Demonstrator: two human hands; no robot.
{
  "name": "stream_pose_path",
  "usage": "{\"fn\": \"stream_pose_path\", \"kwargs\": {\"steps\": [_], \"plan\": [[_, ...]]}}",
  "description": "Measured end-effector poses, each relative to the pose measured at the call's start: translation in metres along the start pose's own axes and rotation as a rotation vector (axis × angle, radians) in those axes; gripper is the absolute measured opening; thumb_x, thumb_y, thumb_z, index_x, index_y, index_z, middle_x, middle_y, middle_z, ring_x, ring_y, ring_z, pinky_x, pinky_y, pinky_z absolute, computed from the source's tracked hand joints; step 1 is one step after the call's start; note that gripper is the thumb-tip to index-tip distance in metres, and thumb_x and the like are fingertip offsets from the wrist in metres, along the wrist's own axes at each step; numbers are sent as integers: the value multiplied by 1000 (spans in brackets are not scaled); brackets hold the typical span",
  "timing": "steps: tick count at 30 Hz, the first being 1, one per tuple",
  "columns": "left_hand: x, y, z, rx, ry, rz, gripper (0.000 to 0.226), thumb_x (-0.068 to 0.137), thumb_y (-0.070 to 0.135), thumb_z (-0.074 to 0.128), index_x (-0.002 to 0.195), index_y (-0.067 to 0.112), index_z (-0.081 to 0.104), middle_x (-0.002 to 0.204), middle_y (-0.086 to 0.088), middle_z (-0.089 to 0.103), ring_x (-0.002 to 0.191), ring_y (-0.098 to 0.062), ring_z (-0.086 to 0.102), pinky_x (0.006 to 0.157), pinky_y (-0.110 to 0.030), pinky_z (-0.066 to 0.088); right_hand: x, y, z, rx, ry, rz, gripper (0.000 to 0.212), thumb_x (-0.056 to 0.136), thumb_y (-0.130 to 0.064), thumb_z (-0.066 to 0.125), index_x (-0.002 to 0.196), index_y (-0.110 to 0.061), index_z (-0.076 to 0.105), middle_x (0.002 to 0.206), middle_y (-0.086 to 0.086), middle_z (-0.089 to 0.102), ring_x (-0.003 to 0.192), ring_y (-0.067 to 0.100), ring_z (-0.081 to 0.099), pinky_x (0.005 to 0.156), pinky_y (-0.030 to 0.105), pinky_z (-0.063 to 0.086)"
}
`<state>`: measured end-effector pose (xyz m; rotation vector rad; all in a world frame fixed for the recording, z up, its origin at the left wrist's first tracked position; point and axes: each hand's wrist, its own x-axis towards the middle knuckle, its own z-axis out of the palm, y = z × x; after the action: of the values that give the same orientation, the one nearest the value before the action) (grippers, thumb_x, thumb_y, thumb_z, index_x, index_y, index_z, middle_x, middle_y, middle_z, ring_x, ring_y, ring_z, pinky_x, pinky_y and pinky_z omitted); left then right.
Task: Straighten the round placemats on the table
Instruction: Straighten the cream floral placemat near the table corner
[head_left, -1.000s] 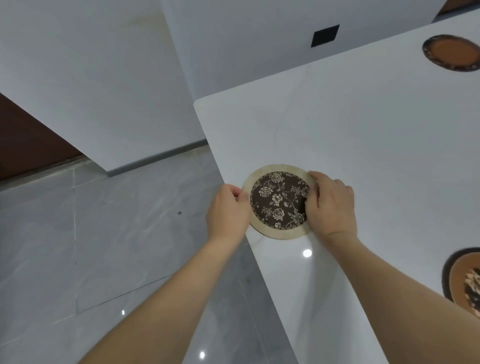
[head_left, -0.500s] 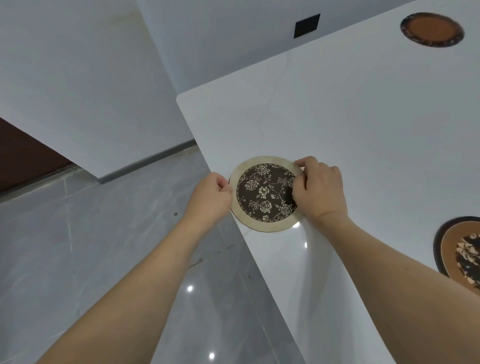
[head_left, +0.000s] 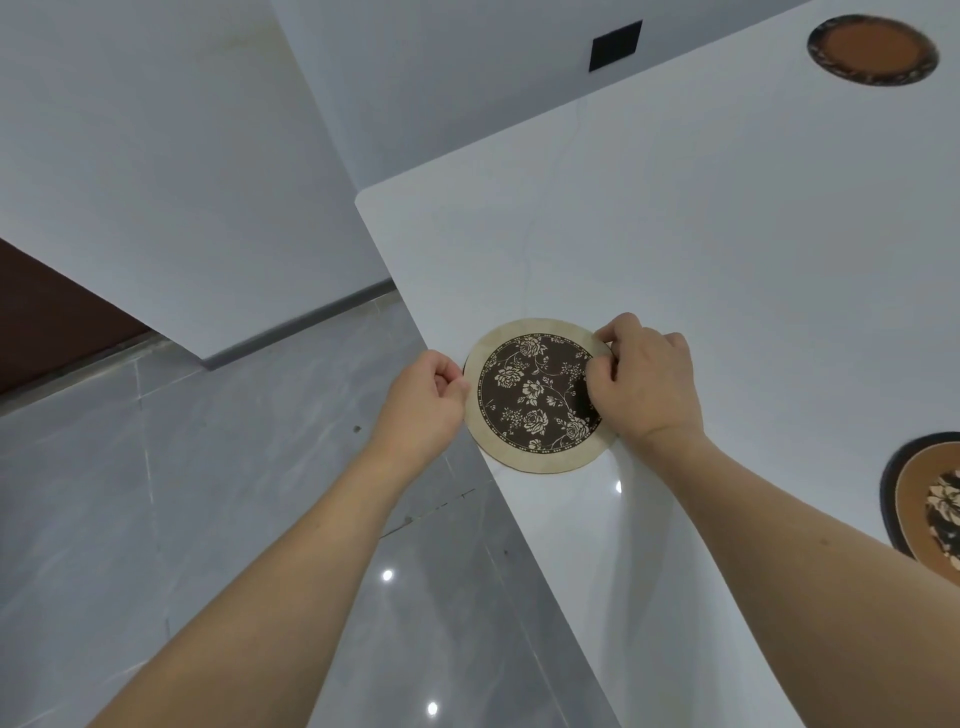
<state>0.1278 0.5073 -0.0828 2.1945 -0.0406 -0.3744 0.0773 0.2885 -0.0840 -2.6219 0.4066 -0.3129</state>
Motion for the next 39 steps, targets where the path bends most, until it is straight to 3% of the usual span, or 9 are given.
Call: {"fn": "stream_pose_path", "kwargs": {"steps": [4, 9, 18, 22, 24, 27, 30, 35, 39], "plan": [[1, -1, 0, -44, -3, -14, 11, 89, 21, 59, 78, 21, 56, 65, 5, 49, 57, -12, 44, 58, -33, 44, -2, -1, -1, -50, 28, 7, 15, 80, -18, 41, 90, -12, 51, 61, 5, 56, 63, 28, 50, 83, 36, 32], [6, 0, -3, -101, -28, -58, 10, 87, 21, 64, 79, 17, 59, 73, -6, 59, 67, -19, 56, 78, -49, 54, -2, -3, -1, -110, 28, 31, 12, 81, -17, 43, 88, -10, 51, 59, 6, 56, 60, 30, 51, 80, 37, 32], [6, 0, -5, -117, -54, -86, 10, 85, 25, 65, 79, 20, 59, 80, -13, 66, 71, -21, 61, 79, -50, 54, -3, -4, -1, -142, 50, 31, 16, 76, -20, 40, 84, -11, 52, 58, 5, 54, 63, 29, 49, 79, 38, 33], [5, 0, -4, -106, -59, -93, 11, 85, 28, 63, 79, 22, 56, 79, -10, 63, 73, -23, 61, 80, -50, 54, -3, -3, 1, -176, 111, 14, 25, 73, -22, 43, 93, -13, 55, 88, 5, 56, 85, 29, 45, 82, 39, 31], [3, 2, -3, -94, -55, -101, 11, 84, 30, 61, 80, 23, 54, 79, -8, 61, 76, -30, 63, 80, -50, 53, -2, -2, 3, -143, 85, -35, 37, 80, -25, 44, 115, -16, 54, 116, 5, 55, 108, 28, 46, 95, 39, 28], [0, 3, -1, -103, -40, -113, 13, 85, 32, 59, 81, 27, 48, 80, -5, 58, 86, -36, 64, 79, -49, 52, 1, 0, 5, -162, -88, -99, 48, 93, -37, 34, 140, -29, 35, 150, 0, 33, 140, 21, 22, 115, 41, 10], [-2, 4, -1, -119, -50, -128, 19, 86, 33, 58, 83, 32, 39, 84, -5, 52, 86, -38, 63, 78, -49, 50, 5, 2, 5, -217, -199, -111, 51, 95, -43, 21, 145, -36, 23, 158, -4, 16, 146, 18, 4, 118, 46, -2], [2, 5, -3, -125, -66, -147, 22, 83, 32, 59, 83, 32, 37, 81, -4, 50, 76, -25, 57, 81, -53, 50, 6, 1, 3, -237, -227, -105, 52, 95, -45, 17, 147, -37, 18, 160, -4, 11, 147, 17, 0, 118, 47, -4], [6, 0, 1, -95, -58, -146, 24, 86, 28, 60, 82, 31, 36, 74, 2, 46, 67, -19, 49, 77, -48, 51, 7, 4, 5, -252, -235, -107, 52, 95, -46, 15, 146, -38, 17, 160, -6, 10, 147, 17, -2, 118, 46, -6]]}}
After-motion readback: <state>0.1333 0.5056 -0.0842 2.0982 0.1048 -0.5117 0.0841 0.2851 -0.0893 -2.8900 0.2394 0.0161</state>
